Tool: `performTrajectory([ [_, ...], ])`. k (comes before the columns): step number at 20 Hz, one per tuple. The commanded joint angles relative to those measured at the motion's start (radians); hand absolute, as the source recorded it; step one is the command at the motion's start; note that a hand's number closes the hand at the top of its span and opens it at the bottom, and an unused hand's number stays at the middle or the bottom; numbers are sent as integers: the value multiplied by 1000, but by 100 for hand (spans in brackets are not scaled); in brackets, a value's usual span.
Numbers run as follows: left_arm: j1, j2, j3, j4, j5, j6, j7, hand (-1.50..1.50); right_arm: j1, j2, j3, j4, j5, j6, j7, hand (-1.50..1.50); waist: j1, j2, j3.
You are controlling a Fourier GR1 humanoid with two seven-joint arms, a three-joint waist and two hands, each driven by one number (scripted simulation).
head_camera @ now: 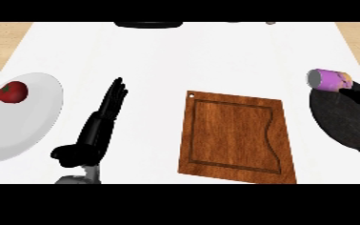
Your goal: Pick the can from the cutting board and place it in the pan
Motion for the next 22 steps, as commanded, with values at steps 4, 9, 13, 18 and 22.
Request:
performTrajectory([
  [4, -13, -4, 10, 31, -8, 1, -11, 0, 92, -101, -99, 37, -158, 277, -92, -150, -23, -7, -2],
  [9, 29, 0, 8, -14, -15, 11, -4, 0, 241, -126, -103, 33, -212, 545, -208, -150, -33, -11, -2],
  [13, 27, 41, 49, -50, 30, -34, 42, 0, 324, -155, -83, -14, -239, 646, -238, -150, -33, -13, -4],
  [18, -71, -29, 28, 12, -16, 29, 78, 0, 442, -80, -35, -112, -254, 637, -326, -150, -40, -13, -5],
  [22, 14, -13, 23, 3, -34, 3, -22, 0, 469, -107, -15, -125, -294, 630, -319, -150, -26, -10, -3],
])
